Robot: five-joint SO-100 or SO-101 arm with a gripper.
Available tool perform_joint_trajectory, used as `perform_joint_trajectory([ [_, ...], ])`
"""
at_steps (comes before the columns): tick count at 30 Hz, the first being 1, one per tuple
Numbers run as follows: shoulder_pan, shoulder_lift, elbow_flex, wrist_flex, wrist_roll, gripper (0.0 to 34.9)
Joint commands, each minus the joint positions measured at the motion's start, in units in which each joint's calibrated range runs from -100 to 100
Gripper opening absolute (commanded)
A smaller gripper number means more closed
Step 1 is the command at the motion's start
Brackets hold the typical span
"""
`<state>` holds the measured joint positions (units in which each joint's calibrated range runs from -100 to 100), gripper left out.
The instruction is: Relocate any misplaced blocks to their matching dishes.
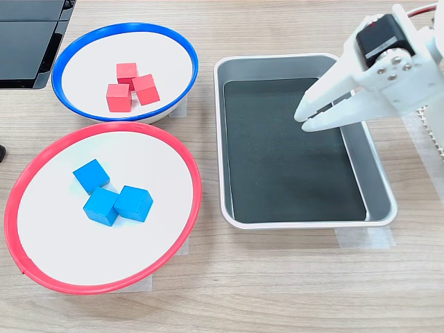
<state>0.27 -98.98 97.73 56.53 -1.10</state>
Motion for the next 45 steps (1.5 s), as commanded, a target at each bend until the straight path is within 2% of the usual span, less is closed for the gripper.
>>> perform_joint_trajectory([
  [1, 0.16, 0.00, -0.55, -0.19, 0.24, 0.4],
  [42, 0.25, 0.00, -0.55, -0.19, 0.24, 0.4],
  [44, -0.22, 1.37, -1.10, -0.19, 0.59, 2.1],
  [45, -0.50, 2.90, -1.92, -1.02, 1.42, 1.4],
])
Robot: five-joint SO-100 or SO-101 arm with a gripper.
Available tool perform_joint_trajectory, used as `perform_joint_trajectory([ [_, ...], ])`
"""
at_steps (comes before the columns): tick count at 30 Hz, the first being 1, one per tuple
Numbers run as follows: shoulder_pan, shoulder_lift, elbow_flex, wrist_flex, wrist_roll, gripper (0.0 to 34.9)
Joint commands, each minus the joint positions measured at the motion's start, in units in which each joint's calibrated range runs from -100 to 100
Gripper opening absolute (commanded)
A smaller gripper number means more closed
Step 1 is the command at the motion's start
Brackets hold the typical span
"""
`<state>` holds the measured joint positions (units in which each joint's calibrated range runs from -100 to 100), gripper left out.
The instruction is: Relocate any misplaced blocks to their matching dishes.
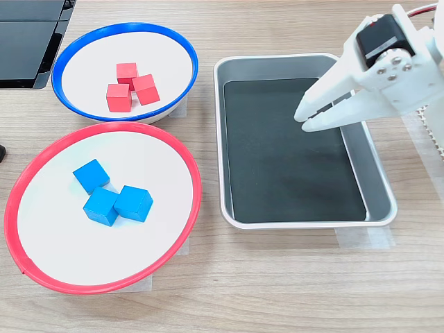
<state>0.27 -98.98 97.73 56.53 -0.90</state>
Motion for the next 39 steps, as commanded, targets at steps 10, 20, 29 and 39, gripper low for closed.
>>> perform_joint_trajectory([
  [10, -1.35, 38.21, -39.33, 2.62, 11.77, 0.4],
  [20, -7.18, 73.69, -72.20, 3.28, 29.35, 0.4],
  [29, -7.84, 96.72, -89.77, -1.43, 38.97, 2.3],
  [39, -8.50, 116.50, -105.06, -2.75, 39.41, 17.7],
])
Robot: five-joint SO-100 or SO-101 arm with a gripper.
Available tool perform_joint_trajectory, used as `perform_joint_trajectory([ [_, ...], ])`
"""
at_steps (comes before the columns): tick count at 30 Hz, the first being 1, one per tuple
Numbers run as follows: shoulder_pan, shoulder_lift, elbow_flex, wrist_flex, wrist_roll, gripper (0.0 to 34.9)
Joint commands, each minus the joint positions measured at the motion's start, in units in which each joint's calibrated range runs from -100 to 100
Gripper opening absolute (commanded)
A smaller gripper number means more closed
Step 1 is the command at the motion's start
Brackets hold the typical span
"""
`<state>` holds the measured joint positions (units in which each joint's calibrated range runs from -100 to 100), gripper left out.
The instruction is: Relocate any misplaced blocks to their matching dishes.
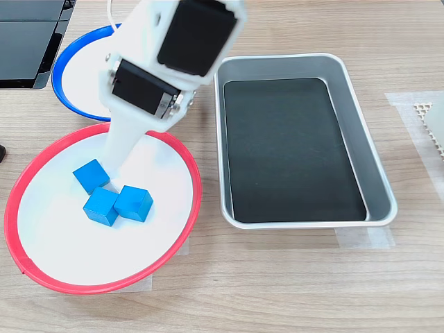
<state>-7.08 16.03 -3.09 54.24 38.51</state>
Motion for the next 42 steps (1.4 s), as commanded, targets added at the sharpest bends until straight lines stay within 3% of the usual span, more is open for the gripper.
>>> perform_joint_trajectory([
  [1, -1.44, 2.18, -4.79, -0.47, -0.15, 17.9],
  [11, -5.11, 8.92, -11.25, 1.43, -0.59, 18.1],
  [26, -4.26, 17.36, -19.08, 6.96, 0.00, 16.5],
  [32, -3.89, 19.15, -20.54, 7.21, 1.27, 10.9],
  [37, -4.26, 19.92, -21.27, 7.38, 2.10, 0.4],
  [42, -4.64, 18.56, -21.27, 7.13, 0.88, 0.4],
])
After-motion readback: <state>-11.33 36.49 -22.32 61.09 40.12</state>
